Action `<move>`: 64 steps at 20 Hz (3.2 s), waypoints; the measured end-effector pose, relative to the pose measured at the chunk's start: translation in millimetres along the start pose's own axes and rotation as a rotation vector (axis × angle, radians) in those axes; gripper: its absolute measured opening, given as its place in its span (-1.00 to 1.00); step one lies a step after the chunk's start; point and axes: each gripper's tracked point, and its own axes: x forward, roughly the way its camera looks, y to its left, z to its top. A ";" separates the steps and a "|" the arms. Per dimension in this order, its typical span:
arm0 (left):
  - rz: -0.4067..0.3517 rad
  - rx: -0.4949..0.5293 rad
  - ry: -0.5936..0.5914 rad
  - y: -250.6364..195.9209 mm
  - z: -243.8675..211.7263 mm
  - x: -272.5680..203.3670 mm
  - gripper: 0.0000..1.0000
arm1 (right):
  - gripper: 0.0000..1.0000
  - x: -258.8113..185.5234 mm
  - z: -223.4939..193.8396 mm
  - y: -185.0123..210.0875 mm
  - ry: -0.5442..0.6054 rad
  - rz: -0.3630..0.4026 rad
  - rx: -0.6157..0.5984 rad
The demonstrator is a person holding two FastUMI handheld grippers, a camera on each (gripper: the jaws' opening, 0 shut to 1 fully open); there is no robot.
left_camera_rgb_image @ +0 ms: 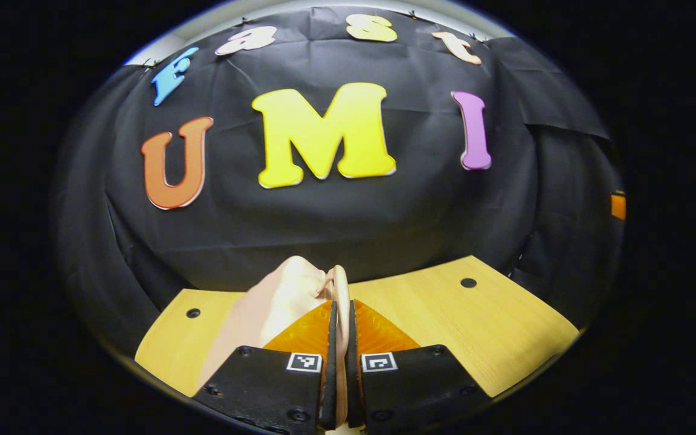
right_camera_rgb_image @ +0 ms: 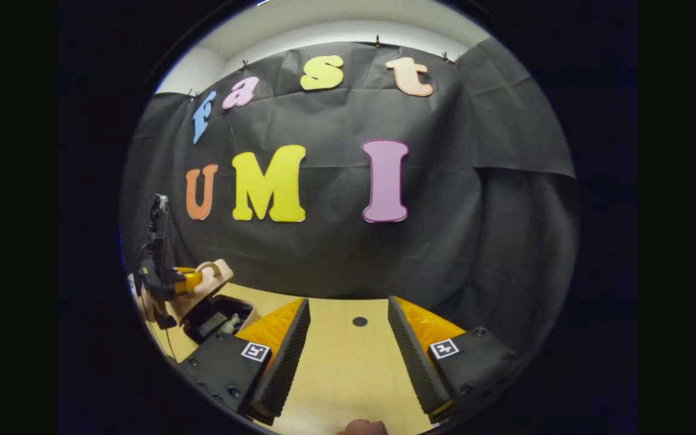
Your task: First open the suitcase, pack the skin care products into it, and then close the suitcase.
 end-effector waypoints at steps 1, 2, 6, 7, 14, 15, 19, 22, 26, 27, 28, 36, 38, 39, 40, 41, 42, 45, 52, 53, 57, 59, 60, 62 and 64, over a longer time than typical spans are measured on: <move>-0.008 0.018 0.022 -10.9 -10.4 6.8 -0.80 | 0.56 -1.4 -1.5 -8.4 0.003 -0.015 -0.004; -0.014 0.037 0.043 -22.5 -20.3 14.0 -0.80 | 0.55 -2.7 -3.8 -16.4 0.008 -0.031 -0.006; -0.026 0.098 0.124 -51.1 -57.0 30.8 -0.80 | 0.56 -7.0 -13.7 -46.9 0.038 -0.081 0.006; -0.026 0.106 0.140 -55.7 -65.0 35.8 -0.80 | 0.56 -7.0 -15.1 -52.5 0.043 -0.089 0.010; -0.019 0.189 0.225 -89.6 -107.8 65.0 -0.80 | 0.56 -2.5 -26.6 -82.4 0.071 -0.107 0.016; -0.008 0.212 0.232 -91.6 -110.3 69.0 -0.79 | 0.56 -0.3 -28.9 -85.8 0.076 -0.105 0.023; 0.002 0.239 0.279 -102.1 -122.6 71.5 -0.64 | 0.52 9.0 -42.0 -95.1 0.106 -0.082 0.055; 0.004 0.215 0.295 -112.5 -128.6 66.5 -0.35 | 0.55 19.8 -49.4 -101.6 0.112 -0.057 0.065; 0.007 0.150 0.293 -130.3 -127.1 52.0 0.17 | 0.55 30.4 -56.1 -100.0 0.113 -0.017 0.077; 0.007 0.128 0.292 -136.0 -125.4 45.6 0.25 | 0.55 33.3 -56.2 -94.7 0.109 0.002 0.076; 0.014 0.103 0.286 -139.0 -121.8 38.8 0.38 | 0.55 35.0 -55.6 -89.5 0.099 0.018 0.064; 0.118 -0.146 0.000 -93.4 3.1 -46.3 0.92 | 0.55 38.2 -9.3 1.8 -0.025 0.117 0.043; 0.140 -0.116 -0.094 -62.9 38.4 -72.6 0.92 | 0.56 34.0 3.0 35.4 -0.047 0.129 0.040; 0.161 -0.102 -0.137 -47.4 51.8 -87.5 0.92 | 0.56 27.9 12.2 53.4 -0.066 0.132 0.046; 0.177 -0.107 -0.175 -36.2 61.4 -103.0 0.92 | 0.55 21.1 22.5 69.9 -0.090 0.136 0.052; 0.175 -0.126 -0.215 -28.8 69.3 -115.3 0.92 | 0.55 12.7 30.0 88.6 -0.113 0.137 0.043; 0.161 -0.138 -0.241 -24.6 76.6 -123.1 0.92 | 0.52 7.3 32.0 100.1 -0.130 0.128 0.026; 0.136 -0.128 -0.294 -3.9 86.3 -151.3 0.92 | 0.55 -16.0 41.6 133.8 -0.181 0.097 0.008; 0.093 -0.151 -0.287 23.1 71.5 -173.5 0.92 | 0.56 -45.5 39.6 180.3 -0.202 0.064 -0.016; 0.092 -0.163 -0.287 23.5 70.8 -173.8 0.92 | 0.55 -46.7 41.0 180.9 -0.206 0.058 -0.017; 0.080 -0.157 -0.281 19.3 68.8 -175.8 0.92 | 0.55 -43.4 40.3 181.7 -0.196 0.048 -0.012; 0.081 -0.151 -0.281 20.0 68.9 -176.7 0.92 | 0.56 -43.6 39.3 179.9 -0.189 0.047 -0.011; 0.078 -0.153 -0.282 18.4 69.6 -175.9 0.92 | 0.56 -42.1 39.5 179.1 -0.189 0.046 -0.012; 0.081 -0.152 -0.283 18.3 71.0 -176.5 0.92 | 0.56 -41.9 40.2 175.7 -0.191 0.043 -0.011; 0.081 -0.153 -0.280 18.4 72.0 -175.2 0.92 | 0.56 -40.5 39.9 174.9 -0.187 0.046 -0.008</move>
